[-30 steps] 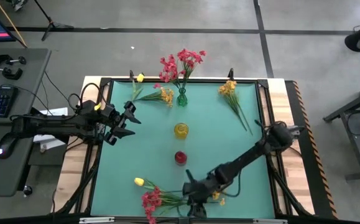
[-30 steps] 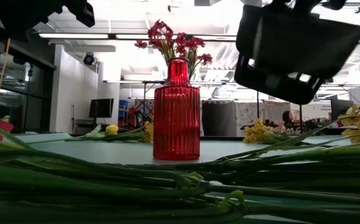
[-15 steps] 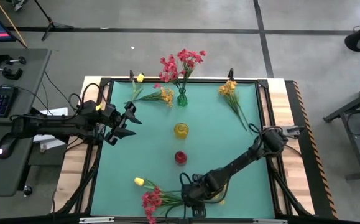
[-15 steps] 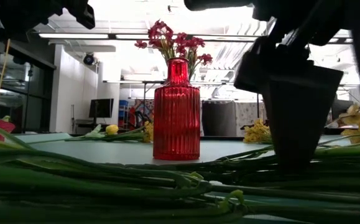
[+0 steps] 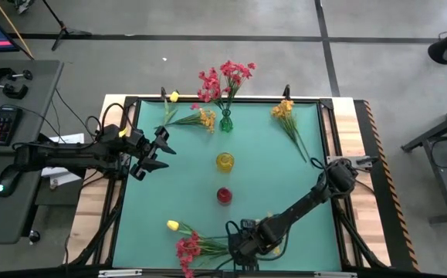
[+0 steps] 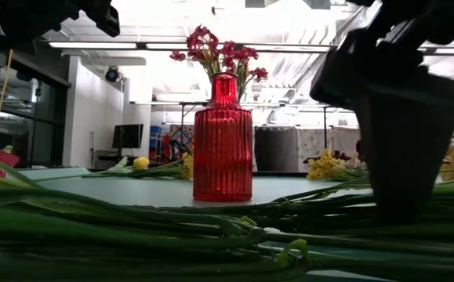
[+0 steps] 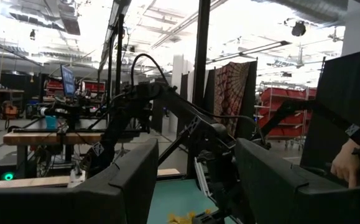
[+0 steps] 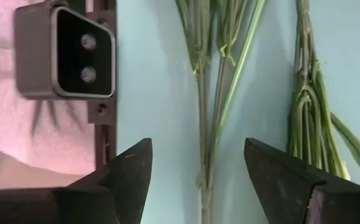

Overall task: Sort flowers into vase by color
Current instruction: Put the pink flowers into the green vase

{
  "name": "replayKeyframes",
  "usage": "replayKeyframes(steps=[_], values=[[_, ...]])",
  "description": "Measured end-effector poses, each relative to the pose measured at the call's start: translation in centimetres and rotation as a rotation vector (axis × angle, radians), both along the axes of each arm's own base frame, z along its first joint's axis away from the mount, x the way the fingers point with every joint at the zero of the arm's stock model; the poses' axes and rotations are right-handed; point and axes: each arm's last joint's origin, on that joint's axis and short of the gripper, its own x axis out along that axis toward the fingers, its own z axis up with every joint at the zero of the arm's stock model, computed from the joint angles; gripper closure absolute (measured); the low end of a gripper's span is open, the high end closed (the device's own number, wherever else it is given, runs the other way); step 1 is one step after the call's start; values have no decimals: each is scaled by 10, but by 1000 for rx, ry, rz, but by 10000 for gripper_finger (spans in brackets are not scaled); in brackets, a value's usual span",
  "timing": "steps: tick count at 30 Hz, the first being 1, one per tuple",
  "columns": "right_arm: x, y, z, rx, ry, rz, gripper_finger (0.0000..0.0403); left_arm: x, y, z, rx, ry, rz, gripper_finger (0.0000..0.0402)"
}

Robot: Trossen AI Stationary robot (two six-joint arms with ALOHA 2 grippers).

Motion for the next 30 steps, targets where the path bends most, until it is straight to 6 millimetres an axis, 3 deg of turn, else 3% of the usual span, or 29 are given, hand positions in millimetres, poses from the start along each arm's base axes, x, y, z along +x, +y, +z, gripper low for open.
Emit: replayKeyframes(steps=[7, 13, 30], values=[[4, 4, -18, 6, 22, 12, 158, 0, 0, 0, 0, 2, -1, 199], [5, 3, -19, -9, 9, 0, 175, 0, 0, 0, 0, 2, 0, 199], [5, 1, -17, -9, -4, 16, 382, 0, 0, 0, -1, 2, -1, 199]])
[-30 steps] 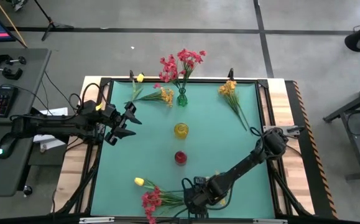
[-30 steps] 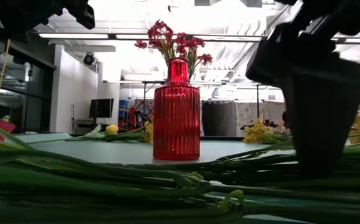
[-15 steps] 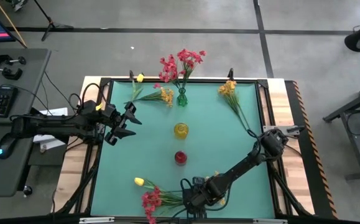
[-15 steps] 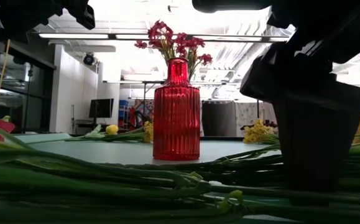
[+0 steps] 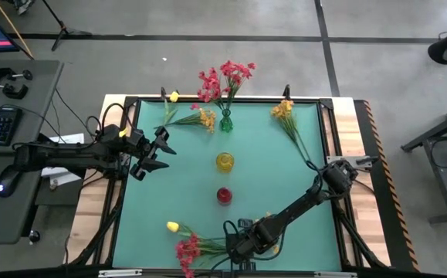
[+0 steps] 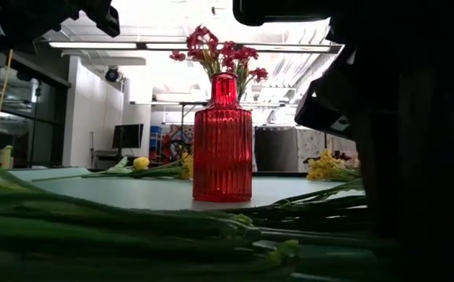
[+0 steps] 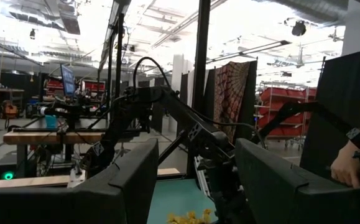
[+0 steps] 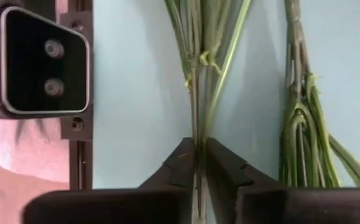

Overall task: Sort flowers into vase by color
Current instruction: Put the pink flowers into the green vase

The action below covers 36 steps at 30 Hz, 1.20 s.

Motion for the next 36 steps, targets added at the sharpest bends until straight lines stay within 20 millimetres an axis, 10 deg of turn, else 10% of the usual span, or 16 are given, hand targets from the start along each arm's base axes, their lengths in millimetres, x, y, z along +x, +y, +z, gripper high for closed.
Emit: replayKeyframes(steps=[20, 36], values=[[1, -17, 46, -25, -117, 45, 401, 0, 0, 0, -2, 2, 0, 199], [-32, -53, 104, -403, -248, -73, 402, 0, 0, 0, -42, 20, -18, 199]])
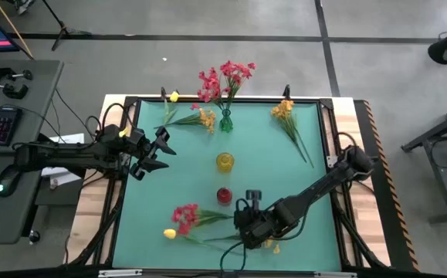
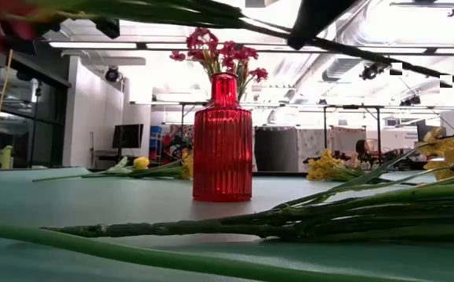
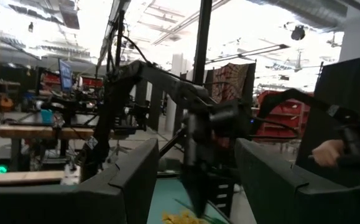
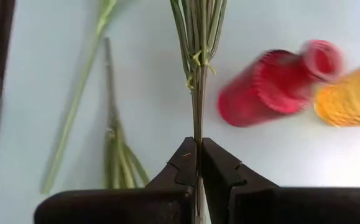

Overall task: Sort flowers into vase by color
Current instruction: Put the pink flowers into the green vase

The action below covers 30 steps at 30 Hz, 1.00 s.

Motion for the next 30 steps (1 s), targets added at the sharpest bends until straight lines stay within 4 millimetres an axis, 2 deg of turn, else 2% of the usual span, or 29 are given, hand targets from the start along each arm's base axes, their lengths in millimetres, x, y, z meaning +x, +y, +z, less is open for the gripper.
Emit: replayKeyframes(steps=[7, 10, 13, 16, 18, 22, 26, 30], values=[[-45, -29, 16, -53, -115, -129, 403, 0, 0, 0, -4, 1, -2, 199], [-65, -44, 22, -119, -261, -184, 403, 0, 0, 0, -4, -1, -1, 199], [-76, -63, 21, -210, -458, -241, 403, 0, 0, 0, -3, -3, 2, 199], [-75, -89, 10, -241, -616, -272, 403, 0, 0, 1, 23, -21, 13, 199], [-69, -109, 1, -192, -720, -236, 403, 0, 0, 1, 37, -27, 25, 199], [-60, -159, -14, -143, -963, -176, 403, 0, 2, 1, 33, -33, 73, 199], [-58, -205, -13, -206, -1163, -245, 403, 0, 2, 1, 33, -32, 74, 199], [-52, -240, -7, -268, -1252, -280, 403, 0, 2, 1, 32, -25, 74, 199]])
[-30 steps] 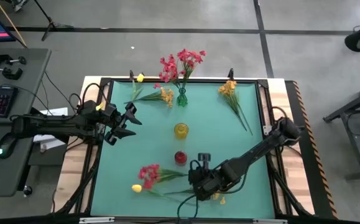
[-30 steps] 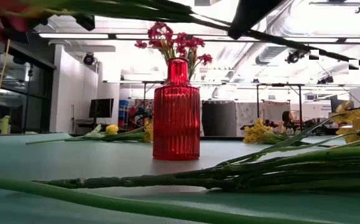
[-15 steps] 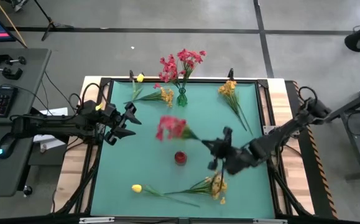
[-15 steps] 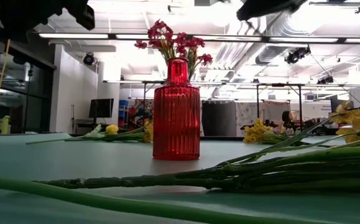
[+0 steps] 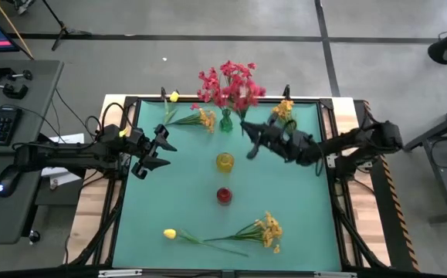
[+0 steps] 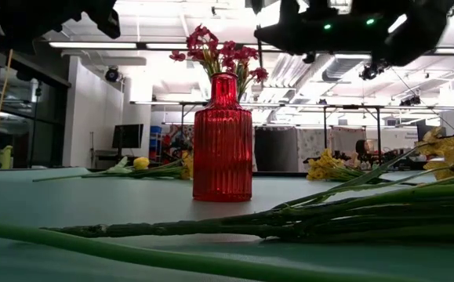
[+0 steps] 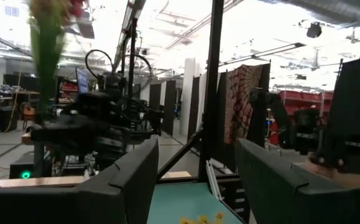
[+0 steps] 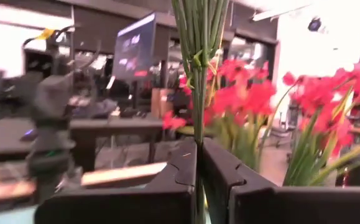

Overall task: Sort flowers into vase by color
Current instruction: Put the pink flowers into the green vase

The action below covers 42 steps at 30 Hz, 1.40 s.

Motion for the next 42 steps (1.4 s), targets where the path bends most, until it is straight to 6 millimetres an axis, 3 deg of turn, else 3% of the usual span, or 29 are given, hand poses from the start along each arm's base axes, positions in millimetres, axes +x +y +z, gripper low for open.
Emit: replayKeyframes(steps=[9, 17, 26, 42], values=[[44, -51, 2, -16, -16, -82, 403, 0, 0, 0, 0, 0, 0, 199], [73, -82, -5, -10, -18, -148, 403, 1, 0, -2, -5, 25, 0, 199], [76, -95, -20, 41, -4, -240, 403, 1, 0, -3, -6, 31, 0, 199], [76, -112, -40, 129, -32, -255, 403, 1, 0, -3, -6, 30, 0, 199]])
